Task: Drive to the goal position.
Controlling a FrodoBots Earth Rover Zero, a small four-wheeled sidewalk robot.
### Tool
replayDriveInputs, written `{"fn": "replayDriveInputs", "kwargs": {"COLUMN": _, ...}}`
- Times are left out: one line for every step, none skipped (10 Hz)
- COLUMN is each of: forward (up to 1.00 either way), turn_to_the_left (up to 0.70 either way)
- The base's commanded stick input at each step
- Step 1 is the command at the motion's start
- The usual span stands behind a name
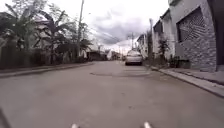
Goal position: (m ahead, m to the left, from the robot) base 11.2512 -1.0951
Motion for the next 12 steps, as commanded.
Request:
{"fn": "replayDriveInputs", "kwargs": {"forward": 0.7, "turn_to_the_left": 0.0}}
{"fn": "replayDriveInputs", "kwargs": {"forward": 0.7, "turn_to_the_left": 0.0}}
{"fn": "replayDriveInputs", "kwargs": {"forward": 0.7, "turn_to_the_left": 0.0}}
{"fn": "replayDriveInputs", "kwargs": {"forward": 0.7, "turn_to_the_left": 0.0}}
{"fn": "replayDriveInputs", "kwargs": {"forward": 0.7, "turn_to_the_left": 0.0}}
{"fn": "replayDriveInputs", "kwargs": {"forward": 0.7, "turn_to_the_left": 0.0}}
{"fn": "replayDriveInputs", "kwargs": {"forward": 0.7, "turn_to_the_left": 0.0}}
{"fn": "replayDriveInputs", "kwargs": {"forward": 0.7, "turn_to_the_left": -0.23}}
{"fn": "replayDriveInputs", "kwargs": {"forward": 0.7, "turn_to_the_left": -0.35}}
{"fn": "replayDriveInputs", "kwargs": {"forward": 0.7, "turn_to_the_left": -0.19}}
{"fn": "replayDriveInputs", "kwargs": {"forward": 0.7, "turn_to_the_left": 0.01}}
{"fn": "replayDriveInputs", "kwargs": {"forward": 0.7, "turn_to_the_left": 0.07}}
